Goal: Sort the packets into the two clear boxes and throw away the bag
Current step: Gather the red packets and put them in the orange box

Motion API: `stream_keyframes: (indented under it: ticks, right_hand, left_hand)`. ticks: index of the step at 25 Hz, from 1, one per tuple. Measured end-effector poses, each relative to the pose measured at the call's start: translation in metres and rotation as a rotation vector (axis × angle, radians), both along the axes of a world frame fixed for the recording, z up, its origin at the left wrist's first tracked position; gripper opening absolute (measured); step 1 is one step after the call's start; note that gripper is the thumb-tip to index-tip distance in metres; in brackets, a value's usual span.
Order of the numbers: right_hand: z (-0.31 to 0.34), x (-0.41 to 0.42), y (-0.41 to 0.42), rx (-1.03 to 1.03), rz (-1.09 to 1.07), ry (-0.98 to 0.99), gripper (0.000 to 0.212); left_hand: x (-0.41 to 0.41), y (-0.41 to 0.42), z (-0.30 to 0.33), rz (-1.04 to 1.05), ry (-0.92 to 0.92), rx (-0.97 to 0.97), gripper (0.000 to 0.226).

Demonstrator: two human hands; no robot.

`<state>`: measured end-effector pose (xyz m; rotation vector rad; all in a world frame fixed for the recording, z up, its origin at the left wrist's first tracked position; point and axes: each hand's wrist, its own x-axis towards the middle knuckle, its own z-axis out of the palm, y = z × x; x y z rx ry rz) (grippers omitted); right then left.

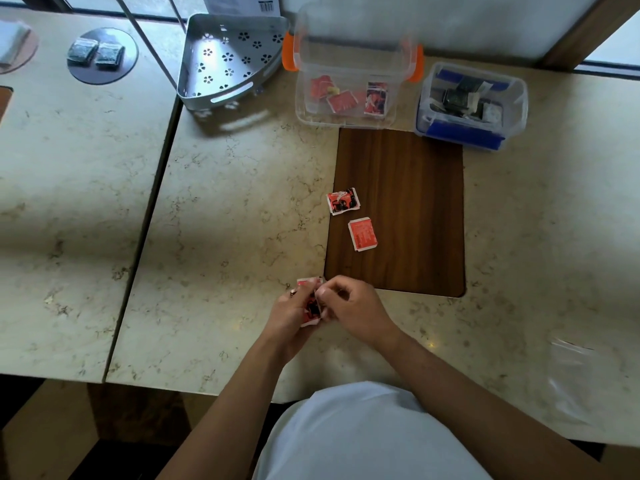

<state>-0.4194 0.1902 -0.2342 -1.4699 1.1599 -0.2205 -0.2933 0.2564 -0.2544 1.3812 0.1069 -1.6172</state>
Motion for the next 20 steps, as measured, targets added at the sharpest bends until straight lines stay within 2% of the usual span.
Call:
stream_keyframes:
  ticks: [1,3,6,9,13,16,18,20]
  right_hand:
    - [-0.006,0.003,-0.003,-0.022,-0.082,0.046,0.012]
    - [-0.021,0.010,-0.009,-0.110,-0.101,0.209,0.015]
    - [-0.036,0.026,-0.003,-0.213,0.106,0.392,0.048]
    - [-0.038,0.038,0.014,-0.390,0.263,0.510,0.062]
    - [-0.038,0.041,0.022,-0.392,0.238,0.496,0.047]
    - [-0.032,0.032,0.015,-0.217,0.083,0.319,0.022]
    - [-0.023,0.027,0.009,-0.072,-0.046,0.208,0.018]
    - [-0.013,0.022,0.004,-0.064,-0.140,0.158,0.015]
  left_hand:
    - [0.003,0.005,-0.001,0.020,-0.010,0.009,0.037]
    - [0.010,0.012,0.001,0.074,-0.003,0.028,0.035]
    - [0.022,0.019,0.002,0.157,0.084,0.000,0.047]
    - [0.035,0.025,-0.001,0.234,0.104,-0.033,0.055]
    - [0.046,0.030,-0.005,0.249,0.117,-0.071,0.064]
    - [0.048,0.026,-0.005,0.267,0.149,-0.052,0.072]
    - [0.045,0.019,-0.005,0.260,0.137,-0.039,0.077]
    - [0.038,0.010,-0.005,0.208,0.097,-0.021,0.081]
